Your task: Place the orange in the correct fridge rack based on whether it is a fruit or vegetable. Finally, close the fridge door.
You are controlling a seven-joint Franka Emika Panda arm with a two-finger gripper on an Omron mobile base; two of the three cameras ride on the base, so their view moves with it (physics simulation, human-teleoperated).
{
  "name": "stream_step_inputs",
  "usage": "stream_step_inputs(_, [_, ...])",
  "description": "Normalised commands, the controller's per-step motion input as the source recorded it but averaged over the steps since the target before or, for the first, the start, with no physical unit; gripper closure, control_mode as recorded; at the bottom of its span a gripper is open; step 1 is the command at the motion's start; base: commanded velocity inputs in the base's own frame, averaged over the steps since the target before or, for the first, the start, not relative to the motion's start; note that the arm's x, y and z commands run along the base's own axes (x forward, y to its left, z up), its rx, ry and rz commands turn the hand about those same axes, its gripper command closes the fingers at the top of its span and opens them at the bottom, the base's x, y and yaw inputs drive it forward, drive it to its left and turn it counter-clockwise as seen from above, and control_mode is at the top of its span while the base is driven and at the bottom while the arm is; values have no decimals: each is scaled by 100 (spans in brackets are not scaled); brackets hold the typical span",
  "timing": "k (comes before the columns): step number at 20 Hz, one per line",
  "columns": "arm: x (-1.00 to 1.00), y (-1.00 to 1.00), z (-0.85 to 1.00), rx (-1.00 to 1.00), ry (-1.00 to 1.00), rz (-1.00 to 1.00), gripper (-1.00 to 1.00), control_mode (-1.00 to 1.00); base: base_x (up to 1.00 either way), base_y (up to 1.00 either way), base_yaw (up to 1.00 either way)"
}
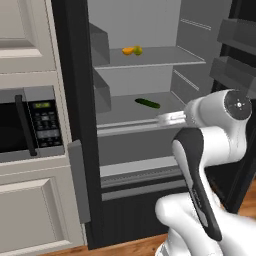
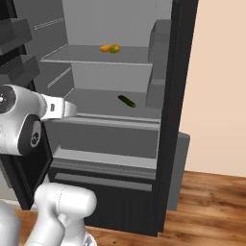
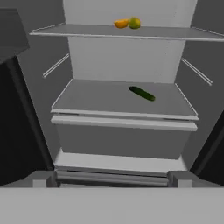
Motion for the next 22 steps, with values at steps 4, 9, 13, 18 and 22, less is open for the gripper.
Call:
stream_step_inputs(4, [-83, 39, 0, -23, 0, 19, -100, -100, 0, 0, 0])
stream_step_inputs(9, [-53, 82, 0, -31, 19, 25, -100, -100, 0, 0, 0])
stream_step_inputs(13, [-8, 100, 0, -38, 25, 22, -100, -100, 0, 0, 0])
stream_step_inputs(18, [0, 100, -1, -42, 23, 11, -100, -100, 0, 0, 0])
stream_step_inputs(22, [0, 100, -10, -46, 3, 1, -100, -100, 0, 0, 0])
